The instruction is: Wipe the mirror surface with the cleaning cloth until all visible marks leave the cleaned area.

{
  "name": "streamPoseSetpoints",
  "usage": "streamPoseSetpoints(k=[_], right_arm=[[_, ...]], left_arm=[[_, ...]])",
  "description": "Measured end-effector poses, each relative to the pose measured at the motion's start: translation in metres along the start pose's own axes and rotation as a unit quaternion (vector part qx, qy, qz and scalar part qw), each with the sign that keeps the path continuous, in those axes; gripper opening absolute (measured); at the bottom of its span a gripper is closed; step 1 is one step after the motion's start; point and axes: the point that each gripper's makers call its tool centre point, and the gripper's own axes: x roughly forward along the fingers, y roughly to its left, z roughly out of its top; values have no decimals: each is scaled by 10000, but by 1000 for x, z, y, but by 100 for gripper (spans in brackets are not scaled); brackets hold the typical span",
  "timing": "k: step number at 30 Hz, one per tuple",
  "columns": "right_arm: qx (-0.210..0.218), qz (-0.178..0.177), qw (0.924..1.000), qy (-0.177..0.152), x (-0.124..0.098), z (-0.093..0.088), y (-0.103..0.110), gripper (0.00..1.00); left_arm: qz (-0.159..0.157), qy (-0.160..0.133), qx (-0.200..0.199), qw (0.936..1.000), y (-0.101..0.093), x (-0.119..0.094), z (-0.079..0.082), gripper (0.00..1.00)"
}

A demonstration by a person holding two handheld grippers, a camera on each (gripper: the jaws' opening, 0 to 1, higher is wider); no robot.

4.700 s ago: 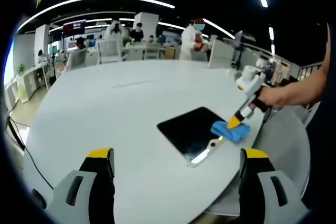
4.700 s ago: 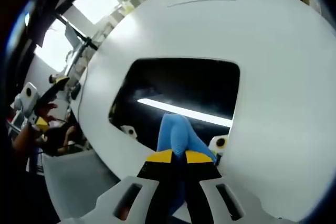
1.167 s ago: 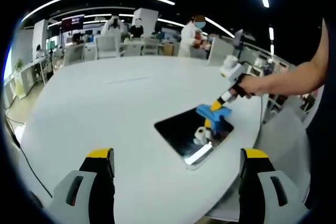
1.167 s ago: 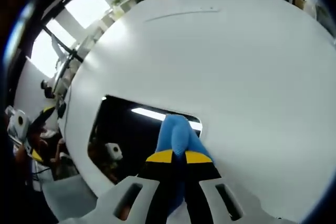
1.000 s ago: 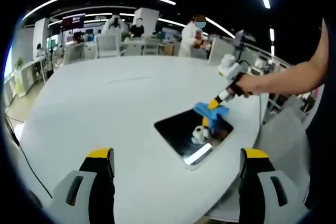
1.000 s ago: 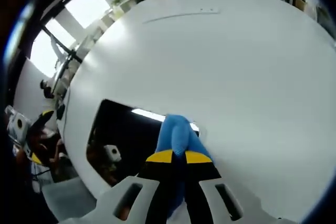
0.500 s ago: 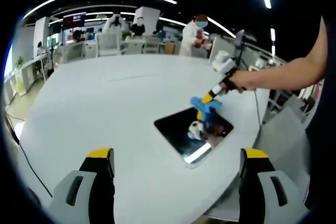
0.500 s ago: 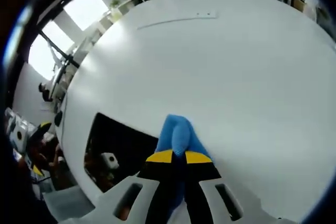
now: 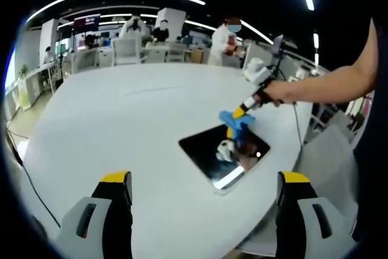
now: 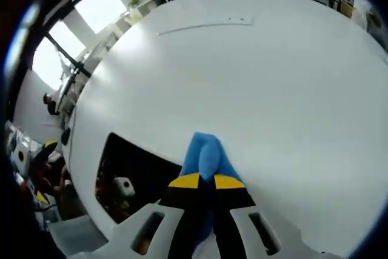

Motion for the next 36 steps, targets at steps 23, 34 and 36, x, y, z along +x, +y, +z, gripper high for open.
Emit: streamPoseSetpoints(k=[23,34,36], right_arm=[[218,-94,9997,-16,-50,-28,-49,2],[106,-192,9997,93,-51,-42,-53,2],[102,-194,9997,110,-48,-44,-53,2]], left_arm=[[-21,-17,100,9999,-5,5,4,100],[-23,-8,148,9999,-7,6,7,100],[-9,5,149,9999,-6,6,6,100]])
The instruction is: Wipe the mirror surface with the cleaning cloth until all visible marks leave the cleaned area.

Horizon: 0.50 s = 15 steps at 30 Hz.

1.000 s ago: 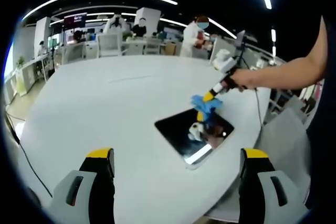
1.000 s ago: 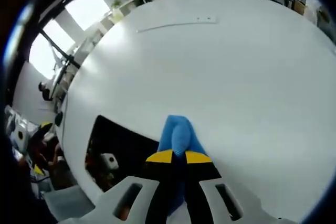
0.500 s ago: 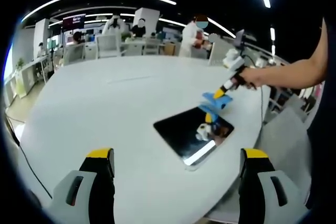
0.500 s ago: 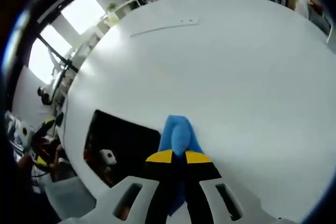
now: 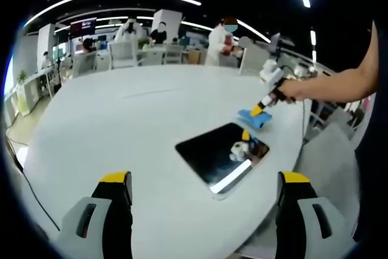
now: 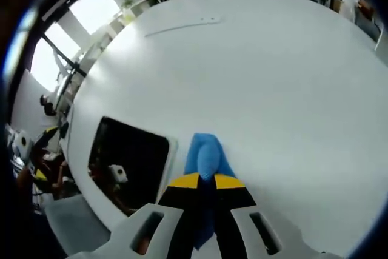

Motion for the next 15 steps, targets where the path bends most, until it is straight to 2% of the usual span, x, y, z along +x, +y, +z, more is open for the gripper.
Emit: streamPoseSetpoints(k=[8,15], right_arm=[[-84,-93,9999,-10,10,-8,-4,5],[-355,-159,9992,-22,15,-13,-2,11]], left_arm=[[8,2,-8,10000,0,0,0,100],[22,-28,13,10000,1,0,2,100]])
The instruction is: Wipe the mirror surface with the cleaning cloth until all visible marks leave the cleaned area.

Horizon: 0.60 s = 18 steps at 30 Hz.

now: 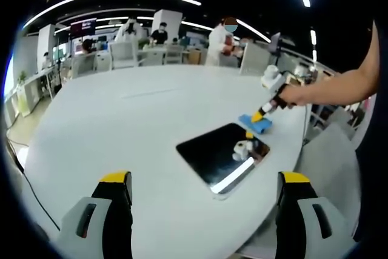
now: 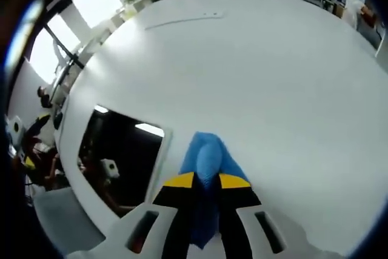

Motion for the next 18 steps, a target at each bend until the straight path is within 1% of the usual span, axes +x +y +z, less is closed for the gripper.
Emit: streamPoseSetpoints(k=[3,7,10,12,14,15,17,18], right_arm=[[-251,-138,9996,-83,0,0,-1,10],[-299,-117,9994,-94,0,1,0,11],[-296,-69,9995,-65,0,1,0,12],[-260,-3,9997,-23,0,2,3,15],[-243,47,9997,-22,-3,5,5,19],[-232,128,9995,-157,-6,9,8,23],[-294,251,9988,-304,-14,14,12,29],[-456,445,9970,-439,-19,19,16,31]], left_arm=[[24,-18,-21,10000,0,1,0,100],[12,-33,-30,10000,-1,2,1,100],[37,-71,-89,9999,2,4,4,100],[40,-98,-90,9999,3,4,7,100],[-3,-101,-2,9999,1,7,9,100],[-1,-95,27,10000,2,8,9,100],[2,-90,27,10000,1,8,9,100],[20,-87,21,10000,1,8,8,100]])
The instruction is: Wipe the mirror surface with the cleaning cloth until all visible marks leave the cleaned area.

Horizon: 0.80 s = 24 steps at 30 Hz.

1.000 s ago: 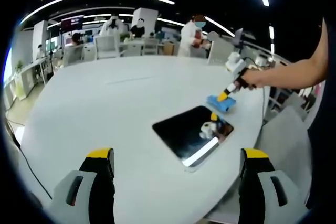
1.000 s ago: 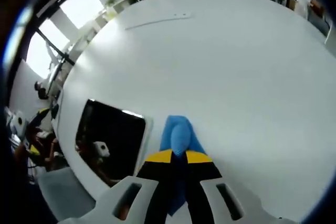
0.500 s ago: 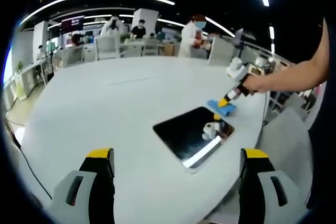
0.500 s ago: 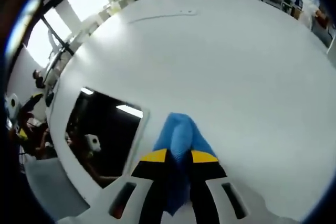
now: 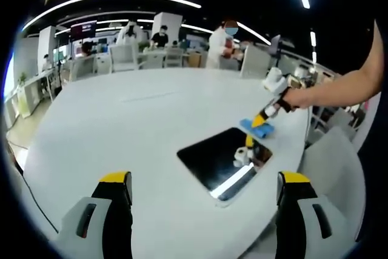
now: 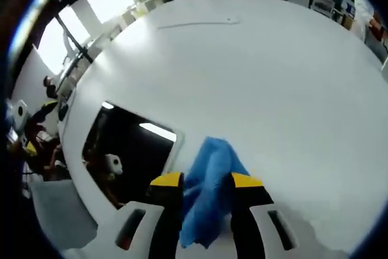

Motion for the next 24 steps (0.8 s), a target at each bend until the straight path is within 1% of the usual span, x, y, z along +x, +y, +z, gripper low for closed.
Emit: streamPoseSetpoints(k=[1,3,4,5,6,7,8,9,10,11,12,13,16,18,20,22,24], right_arm=[[-53,73,9999,-86,-5,3,1,33],[-311,516,9970,-487,-15,14,11,41],[-222,676,9960,-550,-23,14,15,46],[-215,624,9962,-564,-28,14,12,53],[-502,799,9922,-813,-35,20,16,59],[-615,818,9898,-991,-40,22,16,64],[-648,737,9895,-1057,-43,21,12,71],[-746,657,9883,-1155,-48,17,8,74],[-837,677,9867,-1221,-51,14,7,77],[-881,646,9866,-1208,-53,5,5,82],[-971,636,9856,-1231,-54,0,4,85],[-1080,645,9839,-1271,-56,-7,4,88],[-1229,656,9816,-1305,-61,-24,5,94],[-1450,597,9781,-1372,-65,-33,6,96],[-1560,576,9763,-1383,-68,-41,6,98],[-1620,512,9753,-1409,-71,-49,6,99],[-1548,435,9750,-1531,-76,-51,3,100]], left_arm=[[9,-1,-17,10000,0,0,0,100],[20,9,-21,10000,-2,-1,-1,100],[19,-2,-15,10000,-3,-2,0,100],[18,-5,-7,10000,-3,-2,0,100],[37,-8,21,10000,-3,-2,0,100],[59,-13,23,10000,-2,-3,-1,100],[74,-16,-6,10000,-1,-3,-2,100],[75,-10,-18,10000,-1,-3,-3,100],[72,-2,-14,10000,-3,-4,-5,100],[73,3,-2,10000,-5,-4,-5,100],[71,-5,6,10000,-6,-4,-6,100],[66,-7,8,10000,-6,-4,-8,100],[102,1,13,9999,-4,-4,-11,100],[145,-4,33,9999,-4,-4,-12,100],[180,-58,18,9998,-5,-6,-11,100],[186,-95,7,9998,-7,-6,-11,100],[194,-97,13,9998,-8,-5,-14,100]])
